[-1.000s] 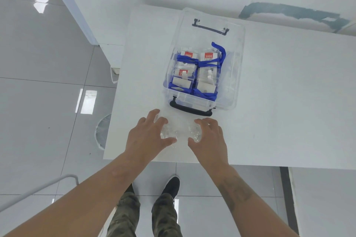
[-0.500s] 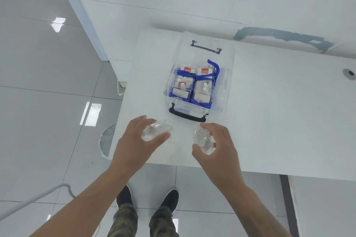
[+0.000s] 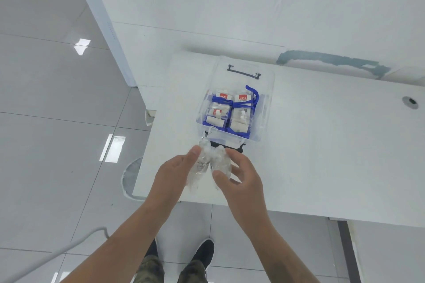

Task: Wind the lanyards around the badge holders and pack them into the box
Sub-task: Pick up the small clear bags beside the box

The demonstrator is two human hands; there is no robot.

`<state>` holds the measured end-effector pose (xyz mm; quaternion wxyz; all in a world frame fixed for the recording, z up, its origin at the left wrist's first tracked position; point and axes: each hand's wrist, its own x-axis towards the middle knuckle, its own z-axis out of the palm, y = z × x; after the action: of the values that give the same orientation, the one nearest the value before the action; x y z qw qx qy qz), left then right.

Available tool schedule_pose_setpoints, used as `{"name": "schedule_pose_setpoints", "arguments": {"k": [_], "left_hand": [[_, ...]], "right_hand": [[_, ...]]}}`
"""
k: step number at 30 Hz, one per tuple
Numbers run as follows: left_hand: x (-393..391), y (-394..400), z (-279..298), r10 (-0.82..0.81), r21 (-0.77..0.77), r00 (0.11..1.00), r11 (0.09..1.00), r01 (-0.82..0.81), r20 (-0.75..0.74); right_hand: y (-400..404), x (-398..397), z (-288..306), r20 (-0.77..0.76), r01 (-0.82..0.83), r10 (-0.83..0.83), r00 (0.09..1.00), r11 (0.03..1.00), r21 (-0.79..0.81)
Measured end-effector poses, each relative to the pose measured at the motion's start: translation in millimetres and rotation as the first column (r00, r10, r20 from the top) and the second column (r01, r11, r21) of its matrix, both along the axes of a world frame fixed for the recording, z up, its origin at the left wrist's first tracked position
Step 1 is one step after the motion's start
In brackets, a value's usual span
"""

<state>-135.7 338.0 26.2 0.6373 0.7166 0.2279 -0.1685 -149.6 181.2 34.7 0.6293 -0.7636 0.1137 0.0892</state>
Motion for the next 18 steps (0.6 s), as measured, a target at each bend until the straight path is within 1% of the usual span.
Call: {"name": "schedule_pose_setpoints", "arguments": {"k": [2,5,6,12,15,18], "left_hand": [[2,-2,2,0.010,0.030,1.000,1.000,-0.010,0.004],[0,-3,6,-0.005,0.058,0.996,0.998,0.000,0.090],[-1,-3,6,-0.024,0.054,0.995,0.998,0.019,0.094],[-1,-5,10,-0.085,-0.132,0.995,0.987,0.092,0.058],[1,-2,11,-0.138,-0.100,0.988,0.984,0.144,0.064],[2,0,12,-0.116,-0.061,0.991,0.991,0.120,0.060]], "right_hand": [[0,2,1,-0.011,0.002,-0.001,1.000,1.000,0.030],[0,4,1,-0.027,-0.014,0.015,1.000,0.999,0.048],[0,5,1,-0.036,-0.018,0.020,0.999,0.998,0.057],[1,11,-4,-0.060,0.007,-0.001,0.998,0.995,0.097],[-1,14,-2,-0.051,0.000,0.007,0.999,0.992,0.125],[-3,17,1,-0.028,-0.002,0.006,1.000,0.993,0.114]]}}
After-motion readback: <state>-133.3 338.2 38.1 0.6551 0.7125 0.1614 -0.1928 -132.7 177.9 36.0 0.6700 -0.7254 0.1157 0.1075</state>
